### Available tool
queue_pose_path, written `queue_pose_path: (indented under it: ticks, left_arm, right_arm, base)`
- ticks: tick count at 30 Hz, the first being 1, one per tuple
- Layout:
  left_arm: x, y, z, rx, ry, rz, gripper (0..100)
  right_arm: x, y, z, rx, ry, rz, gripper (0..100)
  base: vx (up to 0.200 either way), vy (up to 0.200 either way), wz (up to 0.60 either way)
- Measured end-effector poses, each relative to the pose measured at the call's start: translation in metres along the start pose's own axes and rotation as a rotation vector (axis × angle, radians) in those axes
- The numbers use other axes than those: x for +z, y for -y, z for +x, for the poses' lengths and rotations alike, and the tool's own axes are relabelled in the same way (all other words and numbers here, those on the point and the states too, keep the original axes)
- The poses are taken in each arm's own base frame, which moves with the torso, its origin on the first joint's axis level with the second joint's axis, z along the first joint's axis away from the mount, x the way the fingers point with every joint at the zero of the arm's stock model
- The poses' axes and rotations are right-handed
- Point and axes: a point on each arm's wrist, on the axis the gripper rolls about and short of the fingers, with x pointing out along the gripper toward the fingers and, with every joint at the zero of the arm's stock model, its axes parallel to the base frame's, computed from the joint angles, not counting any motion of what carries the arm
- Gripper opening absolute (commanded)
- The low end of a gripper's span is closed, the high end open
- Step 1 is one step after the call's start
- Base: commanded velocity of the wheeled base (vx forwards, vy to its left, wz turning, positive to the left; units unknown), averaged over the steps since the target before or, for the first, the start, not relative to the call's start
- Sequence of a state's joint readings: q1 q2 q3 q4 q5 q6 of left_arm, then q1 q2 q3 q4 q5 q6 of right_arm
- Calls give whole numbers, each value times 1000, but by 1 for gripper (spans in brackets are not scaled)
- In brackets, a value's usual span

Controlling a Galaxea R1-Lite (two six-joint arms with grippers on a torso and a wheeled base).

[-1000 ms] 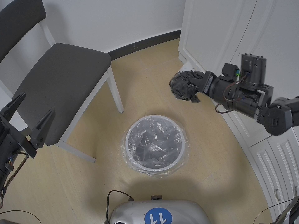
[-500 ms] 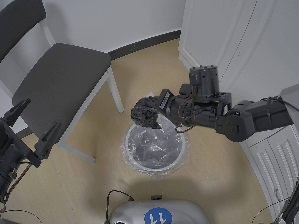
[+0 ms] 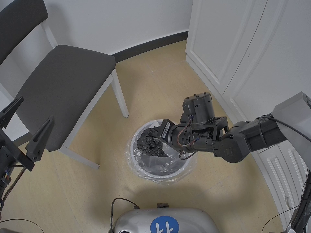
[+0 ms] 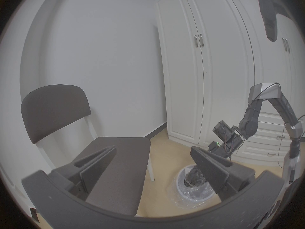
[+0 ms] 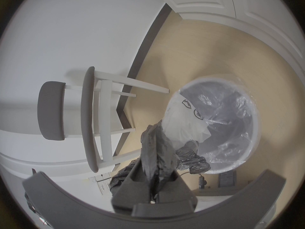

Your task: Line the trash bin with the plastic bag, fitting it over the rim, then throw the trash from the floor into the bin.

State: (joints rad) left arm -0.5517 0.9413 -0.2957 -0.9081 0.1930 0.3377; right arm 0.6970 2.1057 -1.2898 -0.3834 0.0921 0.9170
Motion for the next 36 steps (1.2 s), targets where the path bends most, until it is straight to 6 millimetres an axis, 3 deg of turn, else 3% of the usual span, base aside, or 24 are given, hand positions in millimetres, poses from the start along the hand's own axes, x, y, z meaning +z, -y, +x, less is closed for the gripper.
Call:
queue_pose_path:
  ticks: [8, 16, 23, 36]
  left_arm:
    - [2, -1, -3, 4, 15, -3, 100]
    - [4, -2, -5, 9, 23, 12, 100]
    - [5, -3, -8, 12, 35, 19, 100]
    - [5, -4, -10, 11, 40, 21, 100]
  right_arm:
    - [-22, 5, -7, -37, -57, -10, 0]
    - [-26, 13, -12, -157, -149, -11, 0]
    - [-9, 10, -4, -215, -172, 4, 0]
    - [33, 44, 41, -218, -99, 174, 0]
  base:
    - [0, 0, 0]
    - [0, 0, 0]
    - [0, 0, 0]
    - [0, 0, 0]
